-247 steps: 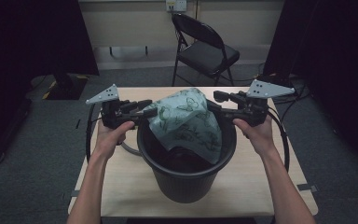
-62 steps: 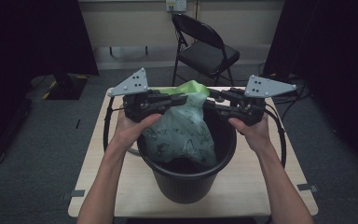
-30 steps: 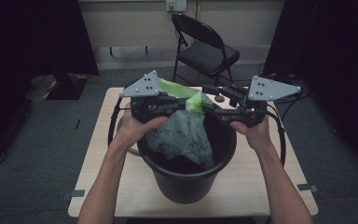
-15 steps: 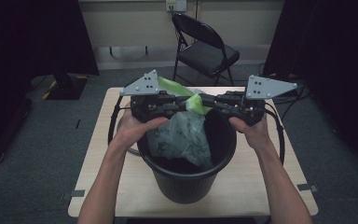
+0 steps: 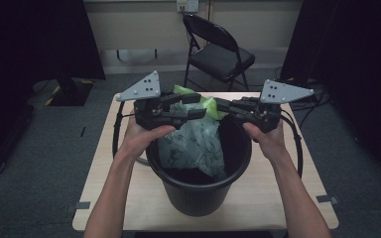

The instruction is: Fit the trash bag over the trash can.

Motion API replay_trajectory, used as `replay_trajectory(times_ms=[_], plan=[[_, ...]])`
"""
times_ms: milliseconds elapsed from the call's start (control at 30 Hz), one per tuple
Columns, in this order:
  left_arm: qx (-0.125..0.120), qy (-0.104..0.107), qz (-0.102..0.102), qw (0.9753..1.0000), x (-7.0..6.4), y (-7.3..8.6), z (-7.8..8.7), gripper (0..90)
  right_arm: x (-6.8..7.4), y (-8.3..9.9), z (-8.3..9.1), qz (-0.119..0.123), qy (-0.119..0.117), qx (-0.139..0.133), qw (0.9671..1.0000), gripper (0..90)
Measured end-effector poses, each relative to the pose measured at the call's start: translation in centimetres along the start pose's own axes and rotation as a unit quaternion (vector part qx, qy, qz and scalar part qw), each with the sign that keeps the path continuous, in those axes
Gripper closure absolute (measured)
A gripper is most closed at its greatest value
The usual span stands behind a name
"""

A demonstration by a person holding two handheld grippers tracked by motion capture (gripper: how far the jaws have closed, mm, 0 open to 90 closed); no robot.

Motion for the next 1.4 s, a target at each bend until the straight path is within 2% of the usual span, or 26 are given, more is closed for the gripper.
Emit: replay_trajectory(times_ms=[33, 133, 200, 500, 667, 833, 933, 967, 1000, 1067, 1100, 1233, 1300, 1400], plan=[[0.001, 0.007, -0.002, 1.0000, -0.1, 0.1, -0.1, 65.5, 0.0, 0.0, 0.0, 0.001, 0.000, 0.000, 1.0000, 90.0], [0.001, 0.001, -0.009, 1.0000, 0.0, 0.2, 0.0, 83.7, 0.1, 0.0, 0.2, 0.002, -0.002, 0.001, 1.0000, 90.0], [0.002, 0.000, -0.011, 0.9999, 0.0, 0.2, 0.1, 87.3, 0.1, -0.1, 0.3, 0.003, -0.002, 0.000, 1.0000, 90.0], [-0.001, -0.009, -0.001, 1.0000, 0.2, 0.2, 0.2, 88.2, 0.2, 0.2, 0.5, 0.004, 0.003, -0.001, 1.0000, 90.0], [-0.002, -0.010, -0.001, 0.9999, 0.3, 0.3, 0.2, 88.5, 0.1, 0.4, 0.6, 0.002, 0.005, -0.001, 1.0000, 90.0], [-0.011, -0.010, 0.016, 0.9998, 0.7, 0.2, 0.4, 88.5, 0.2, 0.4, 0.7, 0.008, 0.013, 0.000, 0.9999, 88.3], [-0.006, -0.020, 0.018, 0.9996, 1.0, 0.4, 0.5, 88.6, 0.0, 0.4, 1.0, 0.010, 0.018, 0.001, 0.9998, 87.4], [-0.007, -0.018, 0.021, 0.9996, 1.1, 0.4, 0.6, 88.7, -0.1, 0.4, 1.1, 0.010, 0.020, 0.001, 0.9997, 87.4], [-0.006, -0.020, 0.023, 0.9995, 1.2, 0.5, 0.5, 88.9, -0.1, 0.4, 1.2, 0.011, 0.021, 0.001, 0.9997, 84.6], [-0.002, -0.021, 0.026, 0.9995, 1.4, 0.6, 0.2, 89.0, 0.0, 0.3, 1.1, 0.024, 0.023, 0.001, 0.9995, 73.0], [-0.001, -0.019, 0.024, 0.9995, 1.3, 0.6, 0.1, 89.0, 0.2, 0.2, 0.9, 0.031, 0.029, 0.004, 0.9991, 71.2], [-0.001, -0.016, 0.022, 0.9996, 1.2, 0.4, 0.2, 89.0, 0.5, 0.0, -0.1, 0.065, 0.045, 0.026, 0.9965, 70.7], [-0.008, -0.014, 0.026, 0.9995, 1.3, 0.3, 0.5, 89.0, 0.5, 0.1, -0.3, 0.074, 0.047, 0.034, 0.9956, 72.3], [0.003, -0.019, 0.022, 0.9996, 1.4, 0.4, 0.5, 89.0, 0.4, 0.3, -0.4, 0.073, 0.051, 0.031, 0.9955, 70.0]])
Point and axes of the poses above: each handheld gripper's, and its own axes: z roughly backward along the jaws, y roughly out of its underside, x roughly to its left, the point moved 6 cm from there along -z, roughly forward along the jaws, and after that the axes turned 5 degrees about -x, right-handed, at the moved point
